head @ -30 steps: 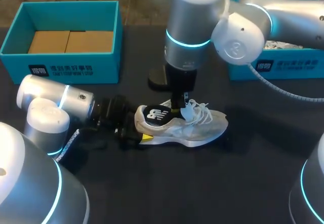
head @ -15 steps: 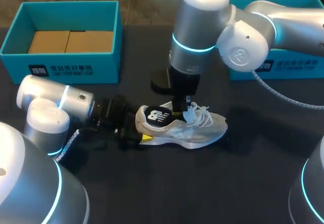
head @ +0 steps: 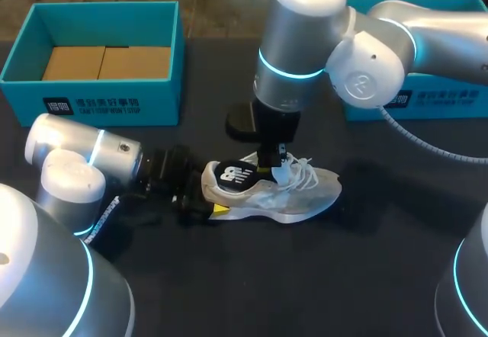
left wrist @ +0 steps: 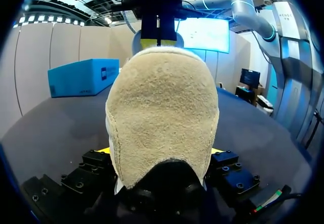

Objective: Take the shoe out of the shoebox, open the shoe tongue, remove and reinsert the insole, then place the shoe into the shoebox

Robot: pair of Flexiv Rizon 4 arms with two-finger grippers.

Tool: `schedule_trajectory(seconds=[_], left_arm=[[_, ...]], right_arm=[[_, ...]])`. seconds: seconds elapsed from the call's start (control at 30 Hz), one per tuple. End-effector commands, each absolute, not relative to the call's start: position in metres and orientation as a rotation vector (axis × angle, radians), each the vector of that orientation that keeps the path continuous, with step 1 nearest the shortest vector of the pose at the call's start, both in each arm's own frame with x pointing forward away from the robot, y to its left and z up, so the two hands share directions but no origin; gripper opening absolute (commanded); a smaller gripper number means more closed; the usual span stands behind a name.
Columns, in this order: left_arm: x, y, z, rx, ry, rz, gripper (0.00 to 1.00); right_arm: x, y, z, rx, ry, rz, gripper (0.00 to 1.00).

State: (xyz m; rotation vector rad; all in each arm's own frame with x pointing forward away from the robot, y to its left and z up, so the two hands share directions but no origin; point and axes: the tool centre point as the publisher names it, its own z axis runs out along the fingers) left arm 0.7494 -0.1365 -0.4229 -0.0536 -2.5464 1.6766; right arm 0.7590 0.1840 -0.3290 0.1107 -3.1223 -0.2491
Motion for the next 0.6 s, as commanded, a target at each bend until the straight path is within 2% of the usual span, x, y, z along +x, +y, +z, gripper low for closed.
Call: schedule_trajectory(seconds=[0.03,0.6], left_arm=[[0.75,-0.136,-0.427,-0.049,-2.557,1.66,0.0],[0.75,-0.135,-0.429,-0.047,-2.566,1.646,0.0]], right_arm=[[0.758,0.183,-0.327,0.121,-3.123,-0.258,0.0],[0.761,0.178,-0.322,0.128,-3.123,-0.317,0.0]])
